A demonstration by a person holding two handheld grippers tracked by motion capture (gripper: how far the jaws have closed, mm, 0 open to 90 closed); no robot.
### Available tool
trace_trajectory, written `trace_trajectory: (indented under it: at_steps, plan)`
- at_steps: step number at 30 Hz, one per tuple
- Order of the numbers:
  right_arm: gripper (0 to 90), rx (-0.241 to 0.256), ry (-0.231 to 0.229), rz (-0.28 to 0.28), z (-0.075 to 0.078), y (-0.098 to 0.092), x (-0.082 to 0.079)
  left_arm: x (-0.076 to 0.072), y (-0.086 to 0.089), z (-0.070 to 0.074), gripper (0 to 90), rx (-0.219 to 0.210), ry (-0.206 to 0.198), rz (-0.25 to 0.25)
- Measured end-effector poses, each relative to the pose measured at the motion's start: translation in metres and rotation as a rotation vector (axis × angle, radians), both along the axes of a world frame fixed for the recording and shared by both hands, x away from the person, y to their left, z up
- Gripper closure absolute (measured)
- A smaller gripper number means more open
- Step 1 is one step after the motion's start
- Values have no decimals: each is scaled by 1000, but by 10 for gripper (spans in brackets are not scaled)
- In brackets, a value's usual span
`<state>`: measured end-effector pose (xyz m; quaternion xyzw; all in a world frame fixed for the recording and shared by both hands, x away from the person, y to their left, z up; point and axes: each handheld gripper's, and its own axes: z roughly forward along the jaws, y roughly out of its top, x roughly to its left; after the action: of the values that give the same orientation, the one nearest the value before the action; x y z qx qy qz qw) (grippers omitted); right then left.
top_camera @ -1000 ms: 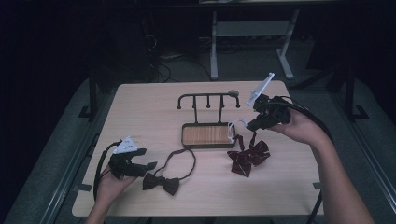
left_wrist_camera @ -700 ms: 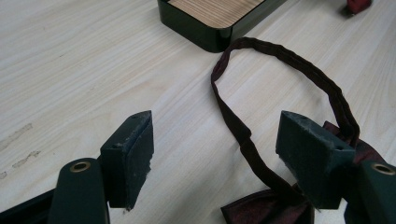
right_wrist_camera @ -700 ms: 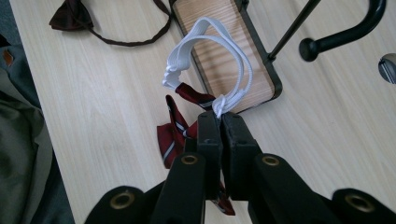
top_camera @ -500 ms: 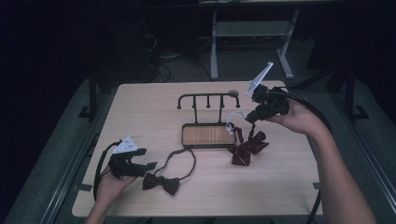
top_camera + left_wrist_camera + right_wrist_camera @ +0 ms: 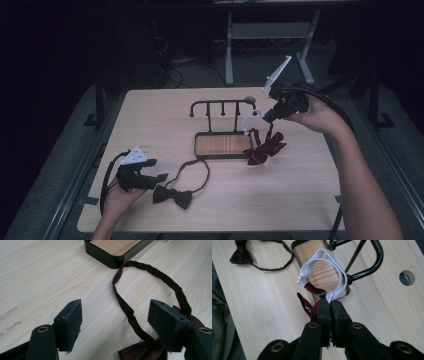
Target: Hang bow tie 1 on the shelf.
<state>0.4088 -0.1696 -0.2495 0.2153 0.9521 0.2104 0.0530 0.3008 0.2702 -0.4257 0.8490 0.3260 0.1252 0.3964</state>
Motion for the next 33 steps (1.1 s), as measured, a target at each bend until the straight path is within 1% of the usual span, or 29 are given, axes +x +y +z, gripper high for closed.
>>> trace_trajectory:
  at_steps: [3,7,9,13,20,25,33]
  plan:
    - [862,3,5,-12,1,-1,4,0,0,0,277,0,0,-1]
    - [862,-3,8,-19,1,-1,8,0,-1,0,277,-4,-1,2]
    - [862,-9,10,-22,0,-2,12,0,-1,0,277,-3,-1,1]
    - [862,-4,16,-34,-1,-3,17,0,0,0,277,-1,-1,-2]
    - [862,-10,28,-70,-5,-8,29,0,-1,0,277,3,0,-2]
    - [862,-9,26,-83,-5,-8,33,0,-1,0,277,2,3,-3]
    - [857,-11,35,-92,-11,-7,40,0,-1,-1,277,-4,0,-2]
